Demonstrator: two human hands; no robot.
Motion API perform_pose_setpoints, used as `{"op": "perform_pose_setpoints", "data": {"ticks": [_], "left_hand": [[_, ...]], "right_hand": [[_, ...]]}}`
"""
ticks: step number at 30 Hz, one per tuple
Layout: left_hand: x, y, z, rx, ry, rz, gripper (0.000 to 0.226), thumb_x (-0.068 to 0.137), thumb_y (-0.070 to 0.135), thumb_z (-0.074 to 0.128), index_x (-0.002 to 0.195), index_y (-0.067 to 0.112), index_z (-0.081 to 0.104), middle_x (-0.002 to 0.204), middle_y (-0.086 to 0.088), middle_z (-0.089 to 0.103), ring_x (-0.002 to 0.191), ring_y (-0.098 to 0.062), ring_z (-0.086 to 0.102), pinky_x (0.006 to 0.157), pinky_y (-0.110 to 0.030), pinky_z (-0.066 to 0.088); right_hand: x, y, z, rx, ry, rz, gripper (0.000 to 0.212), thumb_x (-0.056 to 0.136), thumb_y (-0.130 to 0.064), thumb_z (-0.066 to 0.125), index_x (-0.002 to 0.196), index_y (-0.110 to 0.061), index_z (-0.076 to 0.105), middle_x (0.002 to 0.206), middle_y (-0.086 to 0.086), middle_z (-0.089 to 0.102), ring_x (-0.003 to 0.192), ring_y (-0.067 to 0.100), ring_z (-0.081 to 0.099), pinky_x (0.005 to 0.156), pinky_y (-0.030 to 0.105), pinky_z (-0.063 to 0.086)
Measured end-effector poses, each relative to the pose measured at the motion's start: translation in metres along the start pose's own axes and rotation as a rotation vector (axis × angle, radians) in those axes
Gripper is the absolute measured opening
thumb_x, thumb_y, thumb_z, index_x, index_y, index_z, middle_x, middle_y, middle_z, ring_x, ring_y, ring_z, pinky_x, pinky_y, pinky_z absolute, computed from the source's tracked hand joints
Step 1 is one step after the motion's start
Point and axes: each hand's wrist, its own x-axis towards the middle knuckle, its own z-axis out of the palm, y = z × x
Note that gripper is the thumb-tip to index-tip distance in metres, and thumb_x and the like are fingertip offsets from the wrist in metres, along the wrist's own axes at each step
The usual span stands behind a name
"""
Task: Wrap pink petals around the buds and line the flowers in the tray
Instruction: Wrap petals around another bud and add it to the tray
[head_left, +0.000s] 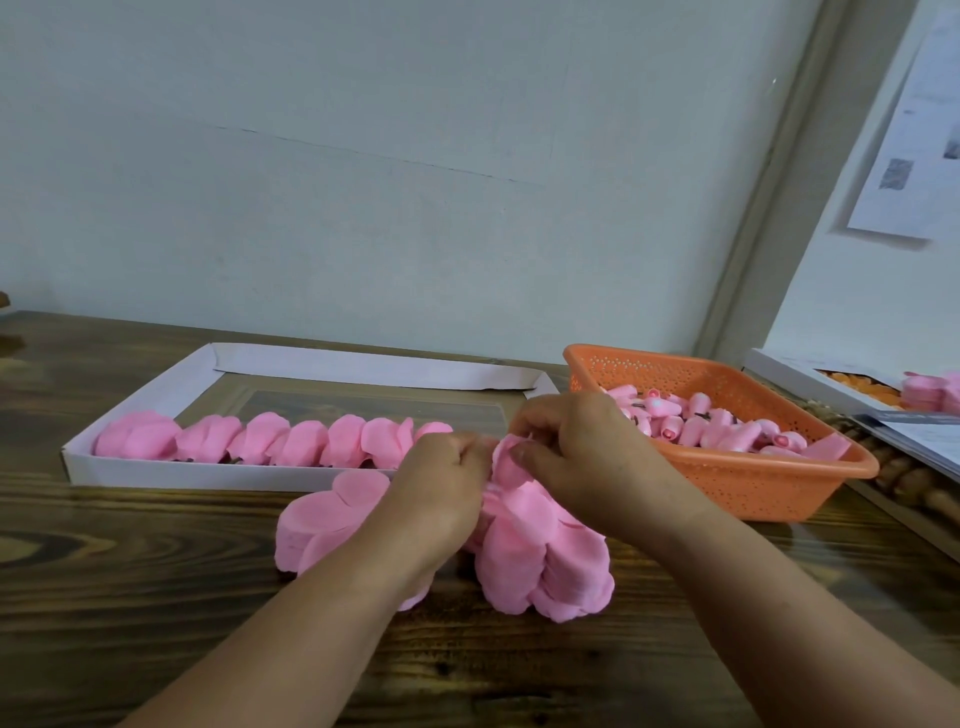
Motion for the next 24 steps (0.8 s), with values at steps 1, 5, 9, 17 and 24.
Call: {"op": "perform_pose_setpoints", "data": {"ticks": [1, 5, 9, 17, 24], "left_hand": [[0.0, -0.001, 0.0, -0.029, -0.013, 0.001, 0.036, 0.101, 0.018, 0.038, 0.084, 0.013, 0.07, 0.08, -0.01, 0.069, 0.076, -0.024, 0.062, 0.072, -0.035, 0.048], [0.003, 0.0, -0.001, -0.255, -0.011, -0.055, 0.034, 0.099, 0.024, 0.04, 0.089, 0.003, 0.065, 0.078, -0.021, 0.064, 0.073, -0.031, 0.059, 0.07, -0.04, 0.047], [0.007, 0.0, -0.001, -0.438, 0.013, -0.077, 0.017, 0.099, 0.012, 0.04, 0.098, 0.015, 0.057, 0.059, -0.001, 0.069, 0.057, -0.012, 0.067, 0.053, -0.022, 0.054], [0.005, -0.007, 0.002, -0.303, 0.057, 0.063, 0.02, 0.09, 0.0, 0.06, 0.088, 0.017, 0.07, 0.072, 0.004, 0.074, 0.071, -0.01, 0.069, 0.07, -0.024, 0.058], [0.004, -0.007, 0.003, -0.334, 0.058, 0.129, 0.021, 0.089, 0.013, 0.064, 0.091, 0.033, 0.072, 0.083, 0.025, 0.072, 0.081, 0.006, 0.067, 0.066, -0.008, 0.051]], "right_hand": [[0.001, 0.0, 0.001, 0.006, 0.005, 0.003, 0.027, 0.083, -0.009, 0.058, 0.064, -0.028, 0.051, 0.052, -0.014, 0.042, 0.053, 0.004, 0.042, 0.092, 0.041, 0.037], [0.004, 0.003, 0.001, 0.054, 0.057, 0.03, 0.017, 0.083, -0.008, 0.061, 0.07, -0.019, 0.063, 0.05, -0.014, 0.045, 0.049, 0.002, 0.045, 0.069, 0.029, 0.045], [0.008, 0.009, -0.003, 0.101, 0.103, 0.087, 0.012, 0.083, -0.009, 0.063, 0.072, -0.01, 0.067, 0.053, -0.011, 0.05, 0.048, 0.004, 0.047, 0.053, 0.023, 0.042], [0.011, 0.008, -0.005, 0.173, 0.113, 0.131, 0.015, 0.082, -0.008, 0.063, 0.069, 0.0, 0.065, 0.052, 0.002, 0.055, 0.045, 0.014, 0.048, 0.049, 0.027, 0.043], [0.013, 0.008, -0.011, 0.344, 0.076, 0.215, 0.017, 0.08, 0.0, 0.06, 0.062, 0.001, 0.058, 0.032, -0.004, 0.048, 0.026, 0.007, 0.043, 0.034, 0.019, 0.032]]}}
